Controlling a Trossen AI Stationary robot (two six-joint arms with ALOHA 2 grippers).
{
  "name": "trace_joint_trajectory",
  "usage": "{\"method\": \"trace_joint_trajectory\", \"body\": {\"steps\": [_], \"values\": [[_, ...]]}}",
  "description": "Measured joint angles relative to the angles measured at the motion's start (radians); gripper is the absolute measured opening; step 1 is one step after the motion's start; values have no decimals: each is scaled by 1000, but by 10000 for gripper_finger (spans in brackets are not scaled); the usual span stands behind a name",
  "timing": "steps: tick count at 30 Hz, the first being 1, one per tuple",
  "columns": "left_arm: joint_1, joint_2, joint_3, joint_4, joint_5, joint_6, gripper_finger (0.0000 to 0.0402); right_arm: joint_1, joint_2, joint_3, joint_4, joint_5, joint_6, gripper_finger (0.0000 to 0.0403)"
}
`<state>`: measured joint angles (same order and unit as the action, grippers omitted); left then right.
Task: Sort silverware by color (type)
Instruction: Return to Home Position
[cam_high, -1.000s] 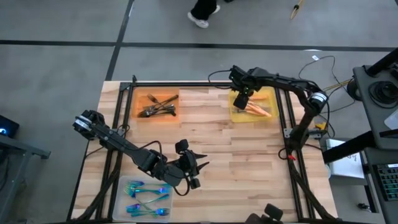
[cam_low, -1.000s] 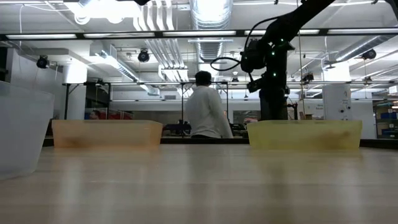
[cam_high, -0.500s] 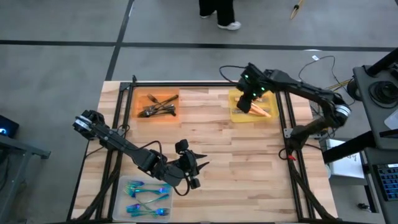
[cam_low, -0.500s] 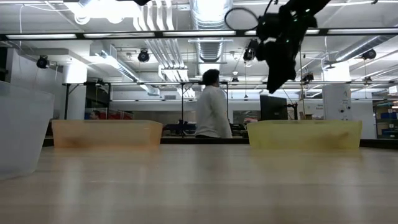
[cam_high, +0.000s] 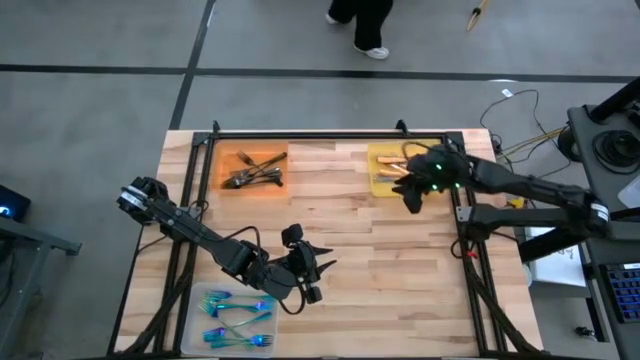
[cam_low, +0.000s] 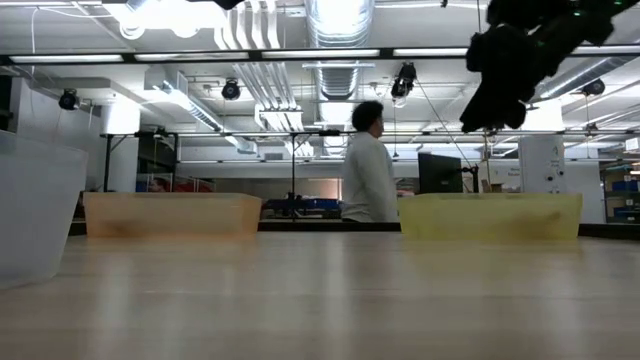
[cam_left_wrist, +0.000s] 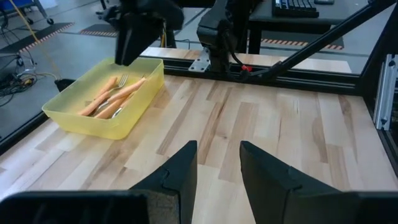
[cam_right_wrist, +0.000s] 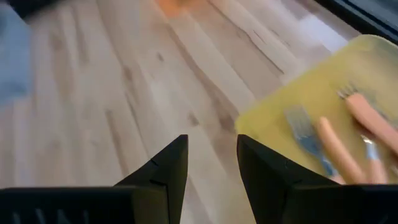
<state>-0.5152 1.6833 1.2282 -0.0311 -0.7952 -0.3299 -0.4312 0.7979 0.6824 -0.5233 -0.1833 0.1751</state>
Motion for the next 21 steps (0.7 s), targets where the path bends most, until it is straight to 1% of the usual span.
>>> {"method": "trace_joint_trajectory", "body": {"steps": [4, 9, 13, 18, 21], "values": [[0, 0, 0, 0, 0, -13, 103, 42, -124, -124, 140, 6, 80, 127], [0, 0, 0, 1, 0, -23, 103, 82, -210, -236, 283, 101, 126, 127], [0, 0, 0, 1, 0, -36, 103, 121, -225, -311, 451, 205, 129, 127], [0, 0, 0, 1, 0, -46, 103, 187, -206, -438, 771, 316, 141, 127], [0, 0, 0, 1, 0, -46, 103, 218, -191, -495, 877, 386, 141, 127]]}}
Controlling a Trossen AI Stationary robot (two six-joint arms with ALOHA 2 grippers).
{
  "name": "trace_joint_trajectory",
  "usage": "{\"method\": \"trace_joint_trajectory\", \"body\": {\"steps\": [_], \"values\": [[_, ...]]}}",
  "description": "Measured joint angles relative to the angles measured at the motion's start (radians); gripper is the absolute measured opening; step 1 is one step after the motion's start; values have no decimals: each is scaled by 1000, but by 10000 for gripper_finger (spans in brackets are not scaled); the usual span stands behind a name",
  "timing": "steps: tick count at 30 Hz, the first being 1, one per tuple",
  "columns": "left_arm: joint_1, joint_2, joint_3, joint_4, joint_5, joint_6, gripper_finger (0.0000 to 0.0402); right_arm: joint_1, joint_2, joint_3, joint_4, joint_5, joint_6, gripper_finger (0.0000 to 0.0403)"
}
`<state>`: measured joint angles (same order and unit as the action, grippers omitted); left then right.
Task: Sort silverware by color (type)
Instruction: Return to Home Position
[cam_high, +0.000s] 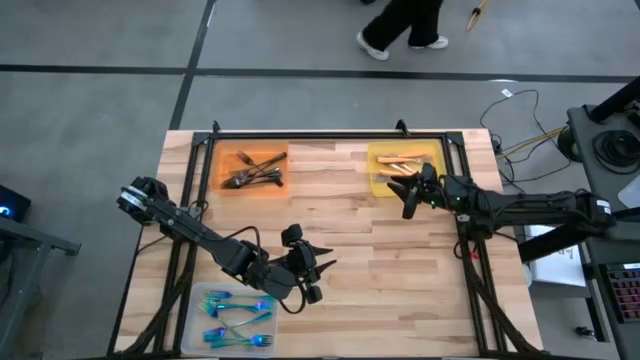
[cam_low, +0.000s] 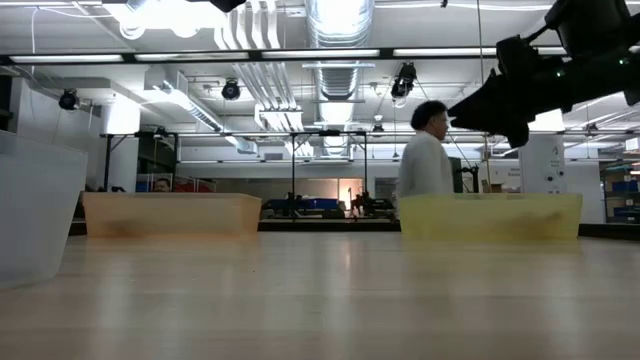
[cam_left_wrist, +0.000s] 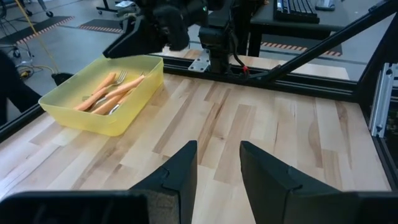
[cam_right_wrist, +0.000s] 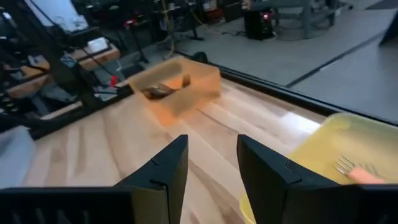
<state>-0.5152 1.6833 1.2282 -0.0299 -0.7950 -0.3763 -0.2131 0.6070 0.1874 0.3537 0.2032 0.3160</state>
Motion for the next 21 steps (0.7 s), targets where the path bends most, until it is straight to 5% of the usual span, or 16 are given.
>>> {"method": "trace_joint_trajectory", "body": {"steps": [12, 21], "values": [[0, 0, 0, 0, 0, -3, 103, 66, 31, -100, 26, 192, 8, 127], [0, 0, 0, 0, 0, -8, 103, 78, 31, -174, 109, 215, 26, 127]]}}
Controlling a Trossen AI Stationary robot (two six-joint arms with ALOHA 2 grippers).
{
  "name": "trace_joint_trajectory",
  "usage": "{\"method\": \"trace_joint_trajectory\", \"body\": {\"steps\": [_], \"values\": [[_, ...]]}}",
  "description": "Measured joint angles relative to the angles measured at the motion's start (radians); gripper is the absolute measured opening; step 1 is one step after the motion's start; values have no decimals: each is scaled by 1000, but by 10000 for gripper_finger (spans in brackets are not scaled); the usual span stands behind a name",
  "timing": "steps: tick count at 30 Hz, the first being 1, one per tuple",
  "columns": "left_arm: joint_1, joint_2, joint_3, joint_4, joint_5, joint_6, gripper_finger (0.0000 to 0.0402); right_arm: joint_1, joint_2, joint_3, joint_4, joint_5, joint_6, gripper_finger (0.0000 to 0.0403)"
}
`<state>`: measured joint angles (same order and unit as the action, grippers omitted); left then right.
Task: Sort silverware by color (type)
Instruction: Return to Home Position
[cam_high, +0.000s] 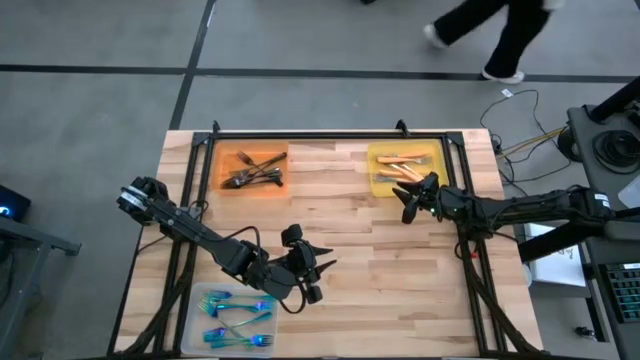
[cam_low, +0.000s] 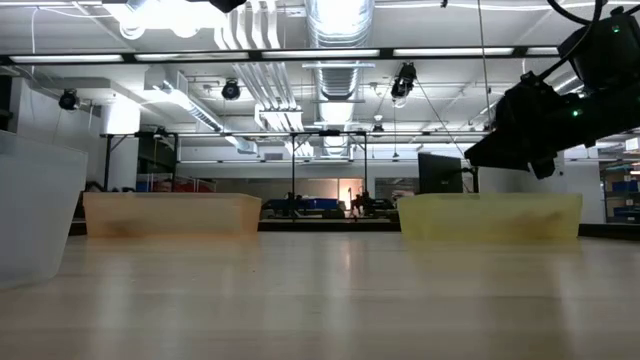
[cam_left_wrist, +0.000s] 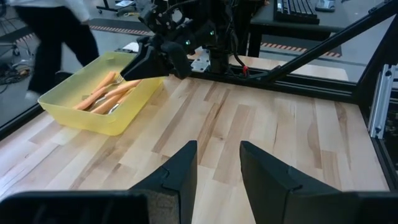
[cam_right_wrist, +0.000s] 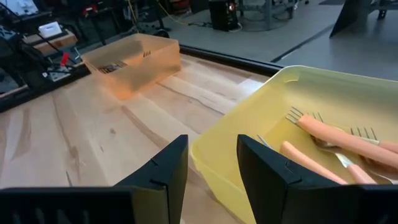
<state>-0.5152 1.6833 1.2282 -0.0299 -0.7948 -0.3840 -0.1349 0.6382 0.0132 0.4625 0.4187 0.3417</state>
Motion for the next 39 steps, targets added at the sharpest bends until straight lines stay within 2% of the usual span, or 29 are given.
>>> {"method": "trace_joint_trajectory", "body": {"steps": [7, 16, 28, 39], "values": [[0, 0, 0, 0, 0, 0, 103, 0, 6, 0, -3, 1, -14, 127], [0, 0, 0, 0, 0, 0, 103, 0, 6, 0, -109, -18, 21, 127], [1, 2, 0, 3, 0, 9, 103, 0, 6, 0, -117, -18, -132, 127], [14, 19, 0, 10, 1, 137, 103, 0, 6, 0, -117, -18, -133, 128]]}}
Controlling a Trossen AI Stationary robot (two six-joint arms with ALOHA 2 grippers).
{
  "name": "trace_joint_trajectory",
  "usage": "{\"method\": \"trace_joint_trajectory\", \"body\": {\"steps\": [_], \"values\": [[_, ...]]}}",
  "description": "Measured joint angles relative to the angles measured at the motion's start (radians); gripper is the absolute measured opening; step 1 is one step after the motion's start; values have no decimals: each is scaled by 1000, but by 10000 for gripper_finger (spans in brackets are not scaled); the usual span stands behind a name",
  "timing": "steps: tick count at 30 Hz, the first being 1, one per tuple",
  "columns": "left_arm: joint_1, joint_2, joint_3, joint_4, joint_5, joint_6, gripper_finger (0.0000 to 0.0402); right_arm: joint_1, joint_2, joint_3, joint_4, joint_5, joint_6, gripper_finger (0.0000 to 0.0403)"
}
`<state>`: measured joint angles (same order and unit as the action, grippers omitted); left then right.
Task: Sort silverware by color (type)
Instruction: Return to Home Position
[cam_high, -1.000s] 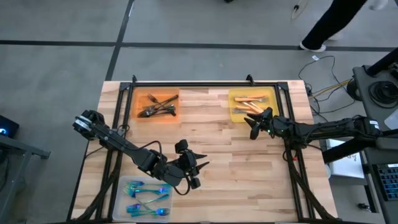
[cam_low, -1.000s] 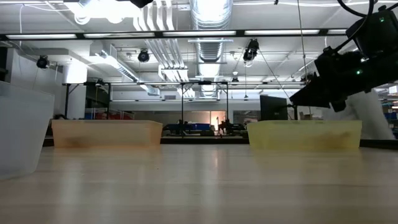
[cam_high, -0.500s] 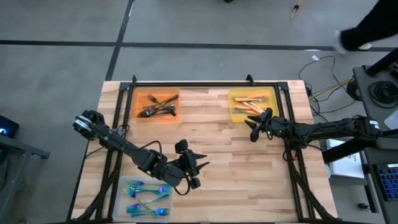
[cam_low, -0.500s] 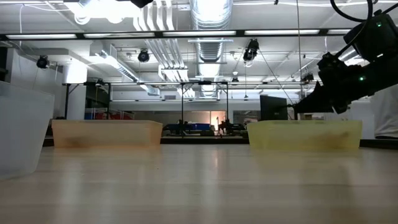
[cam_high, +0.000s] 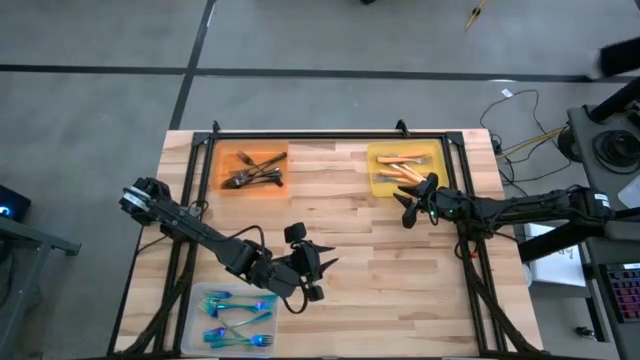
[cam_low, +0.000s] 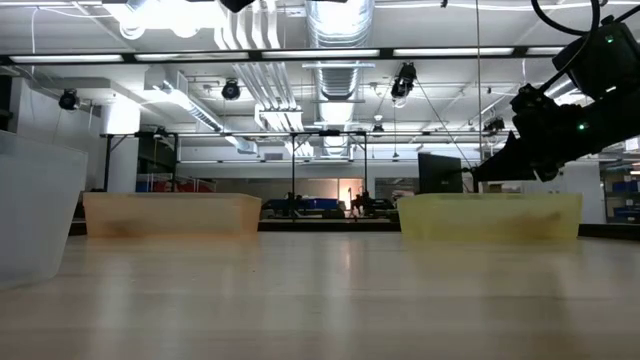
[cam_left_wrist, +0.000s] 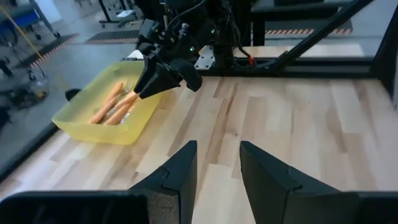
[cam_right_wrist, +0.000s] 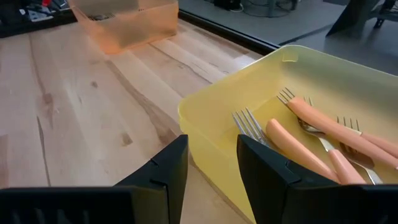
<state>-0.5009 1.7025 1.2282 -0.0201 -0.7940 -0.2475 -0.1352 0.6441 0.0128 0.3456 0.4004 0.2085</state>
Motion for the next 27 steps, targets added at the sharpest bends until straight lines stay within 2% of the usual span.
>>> {"method": "trace_joint_trajectory", "body": {"steps": [3, 8, 11, 15, 21, 27], "values": [[6, 4, -2, 1, 11, 72, 103, 0, 0, 0, 0, 0, 0, 128], [28, -87, -110, 88, 130, 138, 103, 0, 0, 0, 0, 0, 0, 128], [51, -217, -259, 222, 171, 165, 103, 0, 0, 0, 3, 0, 0, 128], [72, -396, -492, 266, 177, 199, 103, 0, 0, 0, 3, 0, 0, 128], [123, -722, -802, 284, 137, 69, 103, 0, 0, 0, 3, 0, 0, 128], [172, -968, -999, 390, 139, 131, 103, 0, 0, 0, 3, 0, 0, 128]]}}
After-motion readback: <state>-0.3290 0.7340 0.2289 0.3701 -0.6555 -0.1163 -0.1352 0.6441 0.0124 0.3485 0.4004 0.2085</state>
